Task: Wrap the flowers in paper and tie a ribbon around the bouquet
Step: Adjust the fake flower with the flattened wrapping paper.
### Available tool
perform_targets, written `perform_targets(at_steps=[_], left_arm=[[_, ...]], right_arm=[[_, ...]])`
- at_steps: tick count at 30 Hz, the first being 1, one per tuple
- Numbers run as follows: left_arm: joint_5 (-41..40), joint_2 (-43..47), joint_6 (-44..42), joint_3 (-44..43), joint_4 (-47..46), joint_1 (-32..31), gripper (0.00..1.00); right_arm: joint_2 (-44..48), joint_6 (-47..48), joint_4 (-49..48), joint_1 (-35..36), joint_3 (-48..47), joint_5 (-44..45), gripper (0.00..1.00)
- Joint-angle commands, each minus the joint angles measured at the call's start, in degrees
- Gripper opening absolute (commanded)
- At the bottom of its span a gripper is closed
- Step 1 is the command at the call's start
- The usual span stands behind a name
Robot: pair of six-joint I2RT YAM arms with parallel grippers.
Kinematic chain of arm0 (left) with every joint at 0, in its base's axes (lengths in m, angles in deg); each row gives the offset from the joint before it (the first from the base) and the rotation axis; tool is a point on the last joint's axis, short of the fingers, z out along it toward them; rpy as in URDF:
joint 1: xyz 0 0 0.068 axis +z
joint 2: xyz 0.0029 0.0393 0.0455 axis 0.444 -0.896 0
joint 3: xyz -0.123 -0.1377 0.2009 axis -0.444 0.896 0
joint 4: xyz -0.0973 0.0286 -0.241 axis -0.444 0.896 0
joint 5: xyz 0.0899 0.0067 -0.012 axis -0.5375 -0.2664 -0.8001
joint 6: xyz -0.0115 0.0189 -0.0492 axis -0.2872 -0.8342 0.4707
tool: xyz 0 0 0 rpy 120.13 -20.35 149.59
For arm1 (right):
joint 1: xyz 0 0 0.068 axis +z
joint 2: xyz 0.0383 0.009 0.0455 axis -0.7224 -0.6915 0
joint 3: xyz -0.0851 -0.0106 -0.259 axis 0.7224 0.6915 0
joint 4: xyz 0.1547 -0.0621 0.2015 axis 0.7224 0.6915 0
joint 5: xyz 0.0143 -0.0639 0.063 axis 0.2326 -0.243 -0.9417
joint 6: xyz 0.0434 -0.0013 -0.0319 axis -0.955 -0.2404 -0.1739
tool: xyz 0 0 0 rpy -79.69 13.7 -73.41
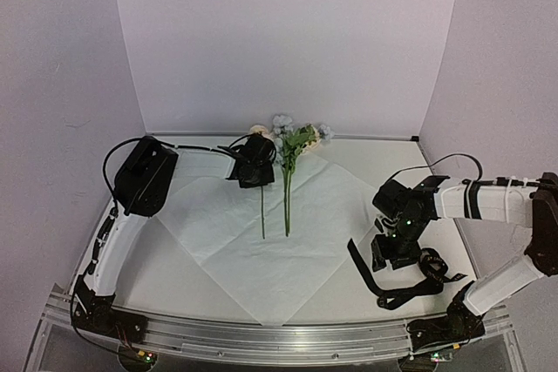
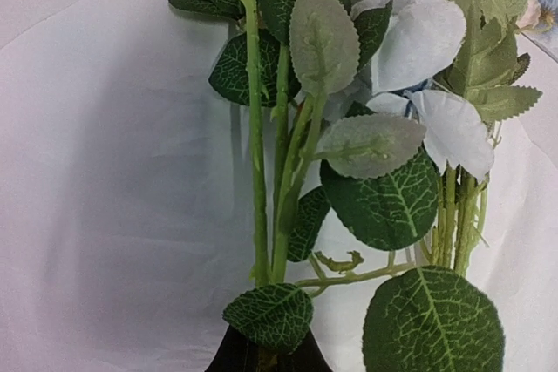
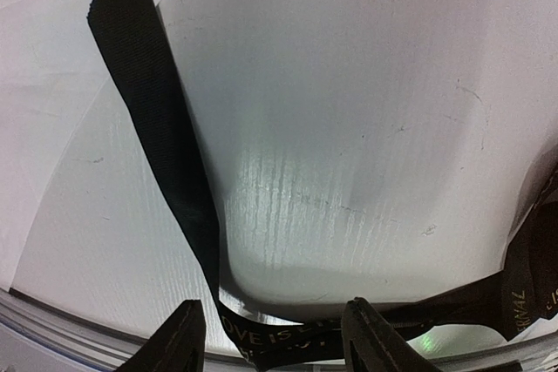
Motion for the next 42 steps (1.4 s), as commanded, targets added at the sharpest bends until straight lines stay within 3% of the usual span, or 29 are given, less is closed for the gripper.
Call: perform_targets(at_steps=[1,19,32,42], left_arm=[[0.2,7.2,0.6,2.3,-4.6,-0.8,0.0],[9.7,1.5,4.6,-2.2,-7.7,-0.4,0.01],[10.6,2.4,3.2,0.7,-10.8,0.8,0.27],[9.5,8.1,1.3,5.3,-11.5,1.0,0.39]], right_arm=[[0.9,-0.4,0.3,0.5,0.0,0.3,0.55],[2.1,-0.1,0.9,0.5,1.1,0.2,0.56],[2.5,0.7,2.2,1.0,-0.2,-0.4,0.57],[2.6,6.0,5.6,2.8,-4.5,0.5,0.63]])
